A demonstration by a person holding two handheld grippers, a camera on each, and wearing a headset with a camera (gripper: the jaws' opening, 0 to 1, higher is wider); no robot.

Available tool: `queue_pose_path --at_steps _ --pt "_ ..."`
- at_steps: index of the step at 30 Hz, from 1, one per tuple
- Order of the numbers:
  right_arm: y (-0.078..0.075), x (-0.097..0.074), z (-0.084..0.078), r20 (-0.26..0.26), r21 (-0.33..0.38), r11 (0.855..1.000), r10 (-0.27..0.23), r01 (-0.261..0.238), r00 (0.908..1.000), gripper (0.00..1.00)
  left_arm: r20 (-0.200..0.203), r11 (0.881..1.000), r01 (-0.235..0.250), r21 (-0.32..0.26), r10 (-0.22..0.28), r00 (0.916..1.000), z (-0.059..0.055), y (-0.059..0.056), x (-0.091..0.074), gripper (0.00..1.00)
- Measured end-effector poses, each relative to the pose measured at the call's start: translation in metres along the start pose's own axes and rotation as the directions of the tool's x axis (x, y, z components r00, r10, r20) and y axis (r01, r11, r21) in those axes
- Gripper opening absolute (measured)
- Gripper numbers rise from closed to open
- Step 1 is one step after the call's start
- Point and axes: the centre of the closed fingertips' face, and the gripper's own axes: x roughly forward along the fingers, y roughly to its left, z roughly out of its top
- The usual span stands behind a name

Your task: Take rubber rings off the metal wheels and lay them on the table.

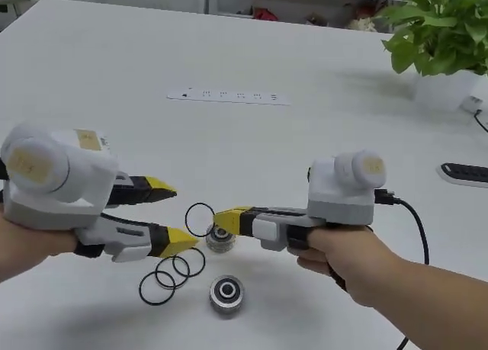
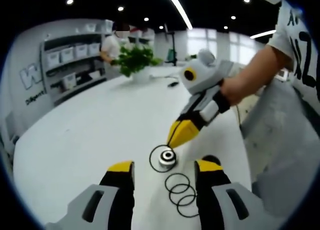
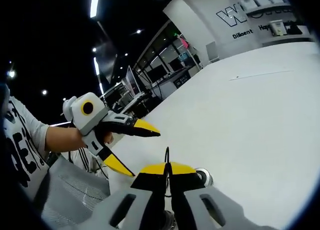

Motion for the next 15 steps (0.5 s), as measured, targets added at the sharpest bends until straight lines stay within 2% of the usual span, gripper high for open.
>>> queue_pose_path --at_steps 4,15 --pt "0.005 0.005 -0.002 -0.009 0.015 1.000 0.018 -0.018 0.9998 0.00 0.011 1.000 -0.007 -0.012 0.007 0.9999 -0.002 0.000 -0.008 0.52" --pt "0.021 0.021 -0.009 -0.041 0.059 0.995 0.078 -0.075 0.9961 0.00 -0.004 0.999 -0.022 -0.036 0.022 0.9997 -0.020 -0.001 -0.028 0.60"
